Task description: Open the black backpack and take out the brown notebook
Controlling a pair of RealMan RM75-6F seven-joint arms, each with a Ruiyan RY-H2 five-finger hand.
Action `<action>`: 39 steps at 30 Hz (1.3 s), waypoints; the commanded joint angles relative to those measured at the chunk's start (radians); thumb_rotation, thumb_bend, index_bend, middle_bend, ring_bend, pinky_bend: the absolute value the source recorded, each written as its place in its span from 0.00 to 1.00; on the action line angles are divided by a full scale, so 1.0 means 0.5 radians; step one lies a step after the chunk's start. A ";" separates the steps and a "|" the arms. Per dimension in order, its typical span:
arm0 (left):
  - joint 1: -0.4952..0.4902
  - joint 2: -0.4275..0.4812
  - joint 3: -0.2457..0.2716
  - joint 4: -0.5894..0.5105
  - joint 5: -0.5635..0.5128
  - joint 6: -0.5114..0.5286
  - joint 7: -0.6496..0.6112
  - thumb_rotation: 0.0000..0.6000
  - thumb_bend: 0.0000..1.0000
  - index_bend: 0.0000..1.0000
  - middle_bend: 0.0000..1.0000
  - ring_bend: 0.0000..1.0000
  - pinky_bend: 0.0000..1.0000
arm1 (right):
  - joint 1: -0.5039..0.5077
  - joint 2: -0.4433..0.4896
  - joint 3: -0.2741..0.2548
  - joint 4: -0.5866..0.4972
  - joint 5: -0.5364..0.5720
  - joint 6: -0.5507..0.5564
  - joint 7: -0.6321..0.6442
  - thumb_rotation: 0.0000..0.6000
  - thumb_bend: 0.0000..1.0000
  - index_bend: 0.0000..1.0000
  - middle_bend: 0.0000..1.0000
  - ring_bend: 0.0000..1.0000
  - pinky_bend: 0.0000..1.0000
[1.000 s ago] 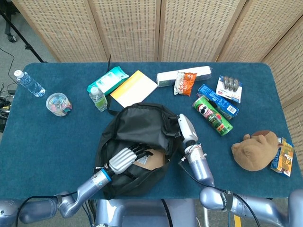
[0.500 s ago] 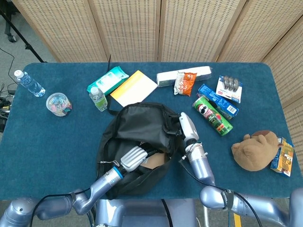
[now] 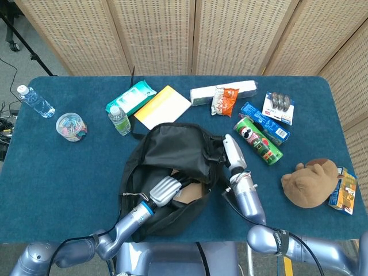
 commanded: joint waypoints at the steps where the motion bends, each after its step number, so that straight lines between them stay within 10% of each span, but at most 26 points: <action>1: -0.020 -0.041 -0.021 0.062 -0.031 -0.016 0.021 1.00 0.01 0.24 0.04 0.07 0.17 | -0.002 0.012 -0.007 -0.009 -0.005 0.000 0.005 1.00 0.57 0.71 0.67 0.51 0.39; 19: -0.075 -0.142 -0.039 0.250 -0.057 0.032 0.076 1.00 0.38 0.26 0.04 0.07 0.17 | -0.005 0.074 -0.034 -0.031 -0.012 -0.003 0.050 1.00 0.57 0.71 0.67 0.51 0.39; 39: -0.186 -0.197 -0.114 0.396 -0.113 -0.007 0.126 1.00 0.42 0.27 0.04 0.07 0.17 | 0.001 0.131 -0.026 -0.053 0.000 -0.010 0.093 1.00 0.57 0.71 0.67 0.51 0.39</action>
